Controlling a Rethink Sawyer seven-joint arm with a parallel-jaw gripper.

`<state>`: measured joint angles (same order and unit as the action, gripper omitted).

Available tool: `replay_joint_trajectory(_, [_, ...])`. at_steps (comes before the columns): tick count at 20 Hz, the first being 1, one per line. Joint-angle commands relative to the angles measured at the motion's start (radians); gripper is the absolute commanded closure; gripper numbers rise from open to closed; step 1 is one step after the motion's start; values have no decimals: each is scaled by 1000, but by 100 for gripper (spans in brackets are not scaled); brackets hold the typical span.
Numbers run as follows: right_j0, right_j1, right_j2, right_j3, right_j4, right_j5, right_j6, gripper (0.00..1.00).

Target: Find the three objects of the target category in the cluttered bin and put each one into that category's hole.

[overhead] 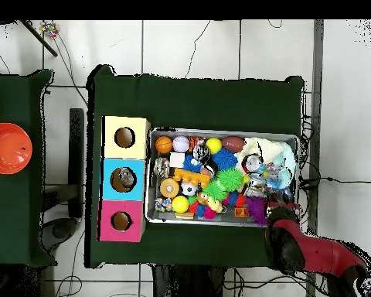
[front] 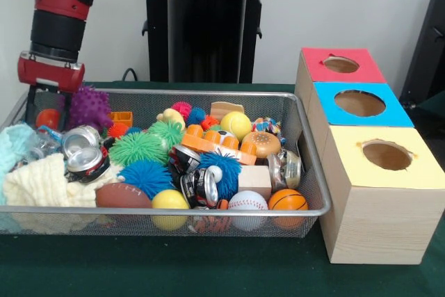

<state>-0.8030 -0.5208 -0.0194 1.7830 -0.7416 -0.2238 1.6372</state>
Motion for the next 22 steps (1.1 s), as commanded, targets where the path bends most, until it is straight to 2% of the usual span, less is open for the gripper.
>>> replay_joint_trajectory(1, [102,166,-262,27,175,-307,127,0])
replay_joint_trajectory(2, [115,190,-290,22,214,-365,104,0])
replay_joint_trajectory(4, [116,214,-299,16,252,-426,86,0])
replay_joint_trajectory(9, [61,198,-200,4,164,-434,141,0])
replay_joint_trajectory(13, [-16,157,-70,18,12,-349,219,0])
replay_joint_trajectory(17, [-135,92,125,94,-138,-179,290,0])
replay_joint_trajectory(19, [-181,66,192,126,-174,-134,294,0])
replay_joint_trajectory(20, [-224,54,254,143,-211,-98,301,0])
replay_joint_trajectory(22, [-277,33,327,172,-233,-53,292,0])
